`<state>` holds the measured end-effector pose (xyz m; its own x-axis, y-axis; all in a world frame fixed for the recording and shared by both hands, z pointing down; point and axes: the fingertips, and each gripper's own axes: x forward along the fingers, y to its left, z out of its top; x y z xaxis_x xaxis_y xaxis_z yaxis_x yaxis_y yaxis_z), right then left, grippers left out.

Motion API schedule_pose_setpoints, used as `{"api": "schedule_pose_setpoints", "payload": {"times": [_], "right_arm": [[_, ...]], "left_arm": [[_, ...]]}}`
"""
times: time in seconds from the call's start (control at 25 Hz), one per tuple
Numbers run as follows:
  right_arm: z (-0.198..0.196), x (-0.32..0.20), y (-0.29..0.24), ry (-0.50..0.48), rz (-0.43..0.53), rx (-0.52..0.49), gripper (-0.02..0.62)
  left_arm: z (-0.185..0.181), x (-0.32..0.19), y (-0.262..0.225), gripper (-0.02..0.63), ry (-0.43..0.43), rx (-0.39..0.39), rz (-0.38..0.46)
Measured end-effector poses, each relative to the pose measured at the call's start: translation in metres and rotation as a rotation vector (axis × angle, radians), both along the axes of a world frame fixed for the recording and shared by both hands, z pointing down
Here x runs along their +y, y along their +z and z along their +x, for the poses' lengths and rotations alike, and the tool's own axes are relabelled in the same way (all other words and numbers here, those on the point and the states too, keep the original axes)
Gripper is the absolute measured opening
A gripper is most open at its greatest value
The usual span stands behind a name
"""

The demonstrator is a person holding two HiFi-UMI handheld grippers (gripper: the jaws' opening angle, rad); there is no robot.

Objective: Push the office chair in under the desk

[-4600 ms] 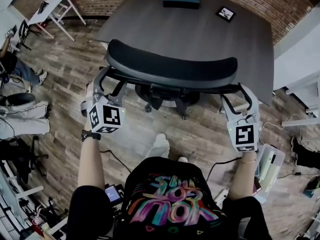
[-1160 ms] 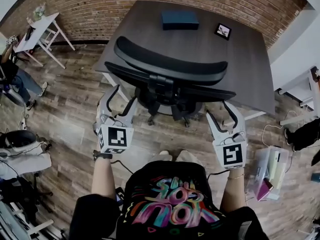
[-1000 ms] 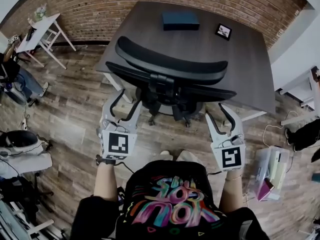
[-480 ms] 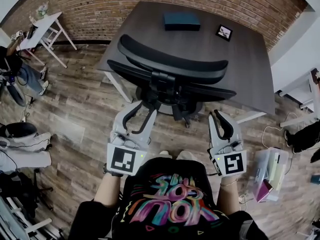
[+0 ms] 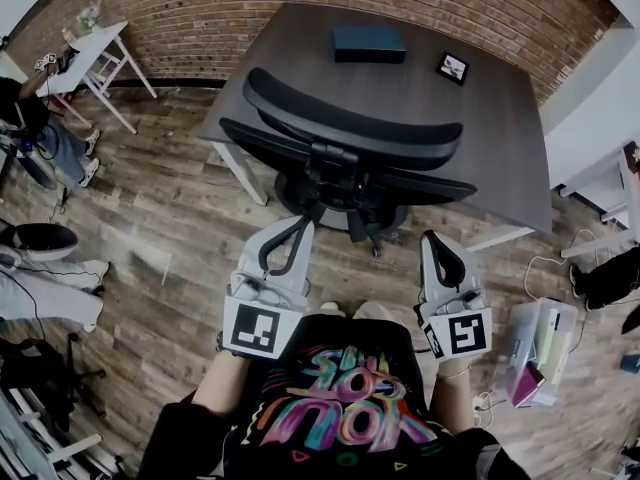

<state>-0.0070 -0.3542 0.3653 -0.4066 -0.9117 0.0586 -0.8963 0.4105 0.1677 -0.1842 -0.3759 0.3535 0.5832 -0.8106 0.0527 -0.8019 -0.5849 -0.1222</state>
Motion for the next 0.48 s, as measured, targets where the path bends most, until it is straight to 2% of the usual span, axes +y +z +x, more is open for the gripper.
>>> {"api": "schedule_pose_setpoints", "payload": {"times": [0.48], "right_arm": [[-0.006, 0.000, 0.010, -0.017, -0.019, 0.003, -0.002]], "left_arm": [[0.003, 0.003, 0.014, 0.002, 0.009, 0.000, -0.019]]}}
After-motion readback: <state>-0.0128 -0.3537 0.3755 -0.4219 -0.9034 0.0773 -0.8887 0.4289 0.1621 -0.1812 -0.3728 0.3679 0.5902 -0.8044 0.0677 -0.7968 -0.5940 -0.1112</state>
